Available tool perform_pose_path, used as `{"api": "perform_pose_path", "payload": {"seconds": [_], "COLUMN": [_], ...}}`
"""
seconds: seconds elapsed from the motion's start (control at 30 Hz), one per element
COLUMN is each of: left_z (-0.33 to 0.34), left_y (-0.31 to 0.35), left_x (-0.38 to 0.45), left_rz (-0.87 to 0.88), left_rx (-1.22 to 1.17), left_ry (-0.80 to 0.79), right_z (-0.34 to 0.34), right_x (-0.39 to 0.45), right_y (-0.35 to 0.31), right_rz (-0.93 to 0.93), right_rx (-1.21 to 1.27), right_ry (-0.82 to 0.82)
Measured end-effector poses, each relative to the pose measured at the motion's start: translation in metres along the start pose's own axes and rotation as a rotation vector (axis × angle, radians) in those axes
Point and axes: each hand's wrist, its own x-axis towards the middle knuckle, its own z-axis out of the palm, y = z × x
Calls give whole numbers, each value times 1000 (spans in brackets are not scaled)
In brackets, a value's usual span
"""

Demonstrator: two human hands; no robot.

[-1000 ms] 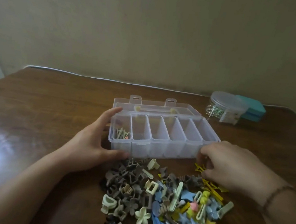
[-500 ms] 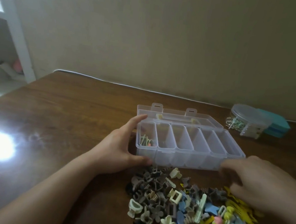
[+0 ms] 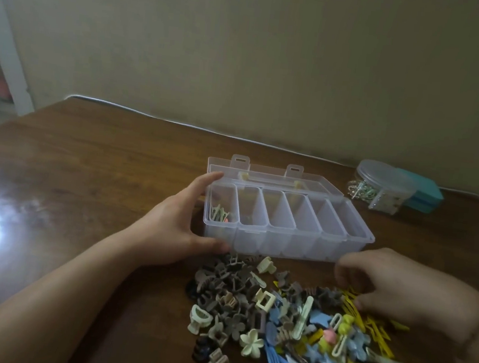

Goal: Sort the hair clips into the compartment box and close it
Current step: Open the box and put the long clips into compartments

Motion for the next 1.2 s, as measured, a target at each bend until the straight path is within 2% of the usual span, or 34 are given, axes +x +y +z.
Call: {"api": "perform_pose_path", "payload": {"seconds": [0.13, 0.23, 0.37, 0.47, 0.57, 0.63, 0.73, 0.9, 1.0, 1.1, 1.2], "left_z": [0, -1, -3, -4, -3, -3, -2, -2, -1, -1, 0], "left_y": [0, 0, -2, -2, -3, -4, -5, -4, -4, -3, -3], "left_x": [0, 1, 1, 1, 1, 1, 1, 1, 2, 3, 3], "left_rz": [-3, -7, 1, -2, 15, 23, 23, 18, 16, 13, 11], "left_rx": [-5, -8, -6, -15, -20, -22, -33, -32, -27, -24, -19], "left_ry": [-8, -7, -16, -25, -27, -21, -12, -9, -11, -16, -19], "right_z": [0, -3, -21, -37, -43, -40, -30, -35, -26, 1, 31], "right_x": [-1, -7, -22, -14, 14, 34, 52, 19, -16, -35, -36], "right_y": [1, 7, 1, -37, -77, -96, -108, -70, -18, 24, 53], "right_rz": [-7, -36, -215, -379, -467, -483, -464, -416, -320, -240, -251], "right_rx": [43, 25, 218, 469, 595, 595, 462, 469, 332, 218, 146], "right_ry": [22, 99, 334, 563, 744, 745, 663, 885, 780, 528, 301]}}
